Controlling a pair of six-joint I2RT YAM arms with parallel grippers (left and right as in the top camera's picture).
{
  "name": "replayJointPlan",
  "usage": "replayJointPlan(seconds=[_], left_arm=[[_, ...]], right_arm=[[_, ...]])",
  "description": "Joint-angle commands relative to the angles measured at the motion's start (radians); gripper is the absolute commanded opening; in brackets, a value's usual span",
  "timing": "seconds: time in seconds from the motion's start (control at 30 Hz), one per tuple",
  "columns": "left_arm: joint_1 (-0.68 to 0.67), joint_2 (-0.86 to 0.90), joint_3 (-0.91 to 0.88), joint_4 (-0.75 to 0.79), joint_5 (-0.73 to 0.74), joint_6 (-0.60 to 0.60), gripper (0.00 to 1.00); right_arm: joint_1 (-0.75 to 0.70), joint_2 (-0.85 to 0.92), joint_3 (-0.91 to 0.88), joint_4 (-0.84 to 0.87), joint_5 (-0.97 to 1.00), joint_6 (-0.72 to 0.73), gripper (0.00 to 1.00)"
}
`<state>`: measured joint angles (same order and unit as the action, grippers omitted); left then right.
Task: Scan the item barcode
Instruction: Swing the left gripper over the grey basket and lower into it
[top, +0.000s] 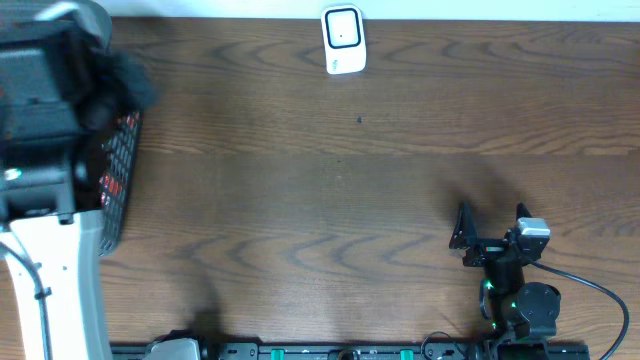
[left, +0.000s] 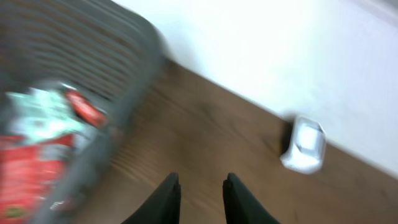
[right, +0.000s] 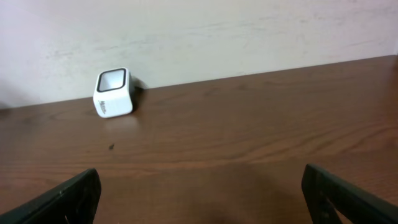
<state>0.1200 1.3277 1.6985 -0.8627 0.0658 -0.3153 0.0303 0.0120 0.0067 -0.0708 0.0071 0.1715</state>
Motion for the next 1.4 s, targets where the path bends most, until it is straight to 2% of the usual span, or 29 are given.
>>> replayJointPlan(seconds=[0.0,0.1,0.17,0.4,0.73,0.93,1.37], left_arm=[[0.125,-0.009,0.045,0.002,-0.146,-0.005,0.36],[0.245,0.002,0.045,-0.004,-0.146,-0.005,0.53],[0.346,0.026,0.045,-0.007,-0.146,-0.005,0.58],[0.501,0.122,0.045,-0.011,-0.146,0.008,0.6],[0.542,0.306,0.04,-0.034,-0.146,0.121,0.71],[0.546,0.422,0.039,-0.056,-0.146,0.137,0.84],[0.593,0.555,0.023,-0.068,-0.146,0.158,0.85]], right_arm=[[-0.004,-0.005,-0.001,-0.004,-0.005,-0.012,0.99],[-0.004,-0.005,-0.001,-0.004,-0.005,-0.012,0.99],[-0.004,-0.005,-0.001,-0.004,-0.005,-0.012,0.99],[-0.004,-0.005,-0.001,-0.004,-0.005,-0.012,0.99],[-0.004,-0.005,-0.001,-0.004,-0.005,-0.012,0.99],[-0.004,-0.005,-0.001,-0.004,-0.005,-0.012,0.99],[-0.004,-0.005,-0.001,-0.004,-0.005,-0.012,0.99]])
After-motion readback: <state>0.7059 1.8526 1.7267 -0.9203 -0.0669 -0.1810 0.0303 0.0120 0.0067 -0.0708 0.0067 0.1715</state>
